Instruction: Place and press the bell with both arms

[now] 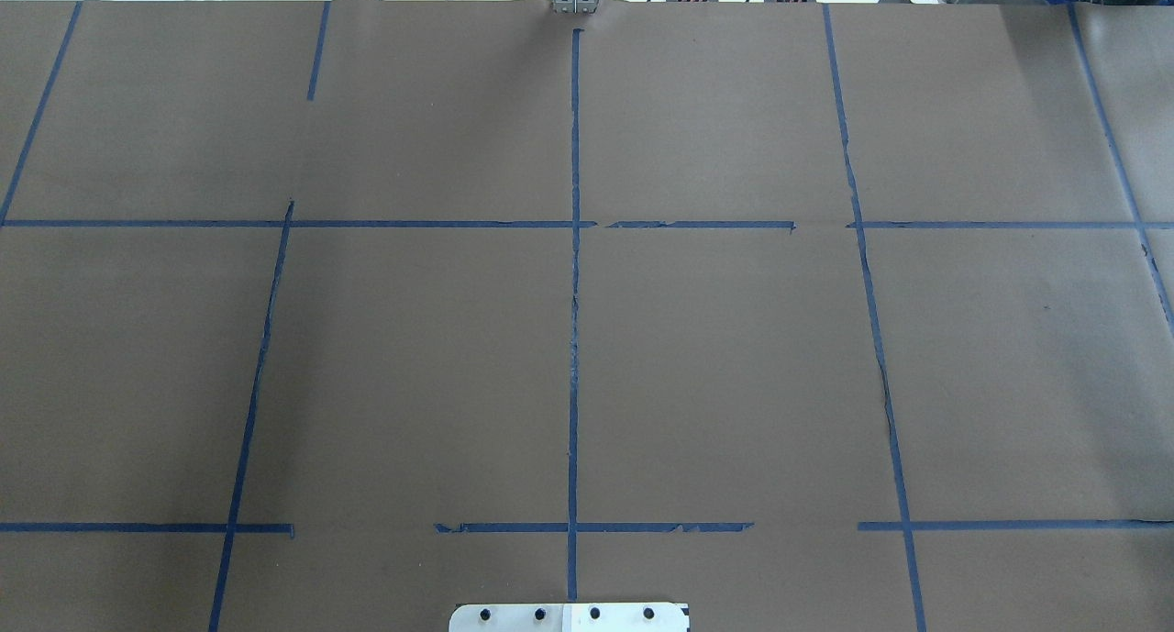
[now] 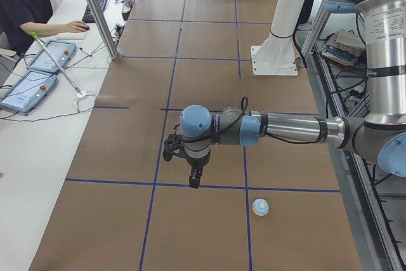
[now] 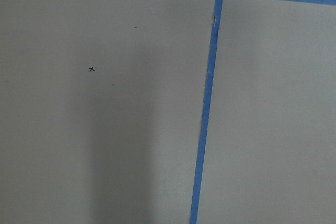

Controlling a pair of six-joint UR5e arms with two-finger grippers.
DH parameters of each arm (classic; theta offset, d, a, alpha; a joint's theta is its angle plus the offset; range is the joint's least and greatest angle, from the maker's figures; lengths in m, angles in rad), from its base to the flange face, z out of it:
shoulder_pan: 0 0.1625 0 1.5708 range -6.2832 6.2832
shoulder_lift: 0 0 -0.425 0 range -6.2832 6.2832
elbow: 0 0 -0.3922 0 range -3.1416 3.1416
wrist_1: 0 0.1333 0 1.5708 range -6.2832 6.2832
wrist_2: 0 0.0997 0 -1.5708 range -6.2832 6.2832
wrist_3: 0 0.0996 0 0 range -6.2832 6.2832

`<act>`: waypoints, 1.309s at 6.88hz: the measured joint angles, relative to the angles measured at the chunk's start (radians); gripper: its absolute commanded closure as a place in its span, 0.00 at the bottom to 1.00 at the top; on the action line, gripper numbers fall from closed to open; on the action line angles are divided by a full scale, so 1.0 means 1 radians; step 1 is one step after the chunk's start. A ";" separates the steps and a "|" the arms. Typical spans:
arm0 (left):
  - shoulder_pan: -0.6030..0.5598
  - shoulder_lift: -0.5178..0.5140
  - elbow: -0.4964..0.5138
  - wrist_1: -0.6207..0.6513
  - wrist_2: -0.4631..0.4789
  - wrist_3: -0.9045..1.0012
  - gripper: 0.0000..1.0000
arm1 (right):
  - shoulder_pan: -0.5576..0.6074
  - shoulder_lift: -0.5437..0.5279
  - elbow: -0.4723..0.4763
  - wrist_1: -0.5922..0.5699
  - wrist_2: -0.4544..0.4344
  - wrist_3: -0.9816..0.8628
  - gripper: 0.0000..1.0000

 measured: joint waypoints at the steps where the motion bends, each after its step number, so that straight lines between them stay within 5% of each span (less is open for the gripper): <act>1: 0.002 0.002 -0.002 0.001 0.000 0.001 0.00 | 0.000 0.000 0.000 0.000 0.000 0.000 0.00; 6: 0.030 -0.014 -0.008 -0.072 -0.003 0.000 0.00 | 0.000 0.001 0.000 0.000 -0.002 -0.001 0.00; 9: 0.171 0.026 0.070 -0.177 -0.028 -0.005 0.00 | 0.000 0.001 0.002 0.000 -0.001 -0.001 0.00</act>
